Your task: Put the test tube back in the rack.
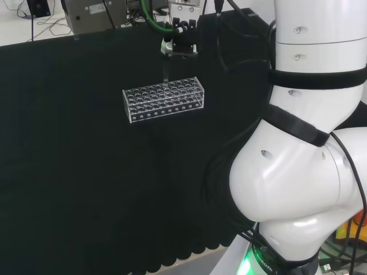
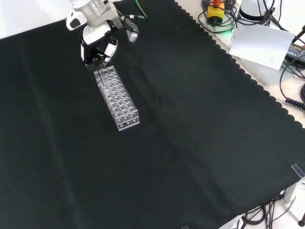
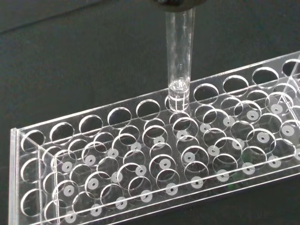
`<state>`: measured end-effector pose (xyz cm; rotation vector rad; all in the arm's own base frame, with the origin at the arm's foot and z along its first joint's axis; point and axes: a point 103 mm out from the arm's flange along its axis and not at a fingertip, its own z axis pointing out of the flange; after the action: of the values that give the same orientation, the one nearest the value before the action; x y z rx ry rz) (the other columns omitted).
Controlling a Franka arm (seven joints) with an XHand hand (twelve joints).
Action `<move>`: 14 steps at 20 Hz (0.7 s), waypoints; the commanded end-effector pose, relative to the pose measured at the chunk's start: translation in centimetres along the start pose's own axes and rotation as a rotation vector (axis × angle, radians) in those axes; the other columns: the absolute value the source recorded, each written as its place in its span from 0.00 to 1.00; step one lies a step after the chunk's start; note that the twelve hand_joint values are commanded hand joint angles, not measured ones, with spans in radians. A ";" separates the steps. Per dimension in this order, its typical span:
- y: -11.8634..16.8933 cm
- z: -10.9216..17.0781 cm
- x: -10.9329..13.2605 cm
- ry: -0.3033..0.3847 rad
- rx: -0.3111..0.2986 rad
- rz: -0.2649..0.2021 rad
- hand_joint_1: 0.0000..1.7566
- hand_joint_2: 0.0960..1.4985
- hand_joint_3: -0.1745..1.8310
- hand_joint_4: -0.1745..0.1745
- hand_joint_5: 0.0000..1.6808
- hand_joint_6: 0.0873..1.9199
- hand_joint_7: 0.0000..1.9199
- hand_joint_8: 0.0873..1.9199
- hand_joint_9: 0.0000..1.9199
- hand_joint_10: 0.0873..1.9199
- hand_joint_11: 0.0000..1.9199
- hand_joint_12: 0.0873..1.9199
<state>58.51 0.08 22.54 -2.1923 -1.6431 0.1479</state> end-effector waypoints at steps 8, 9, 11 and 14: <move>0.5 1.0 0.1 -0.008 0.028 0.004 0.80 0.69 0.09 0.00 0.63 0.24 0.57 0.58 0.56 0.43 0.66 0.44; 0.7 1.4 0.3 -0.014 0.031 0.005 0.80 0.69 0.09 0.00 0.63 0.24 0.57 0.58 0.56 0.43 0.66 0.44; 1.1 2.1 0.6 -0.019 0.033 0.005 0.80 0.69 0.09 0.00 0.63 0.24 0.57 0.58 0.56 0.43 0.66 0.44; 1.3 2.5 0.4 -0.011 0.040 -0.002 0.80 0.69 0.09 0.00 0.63 0.24 0.57 0.58 0.56 0.43 0.66 0.44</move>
<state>58.82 0.61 20.46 -2.1741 -1.6303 0.1912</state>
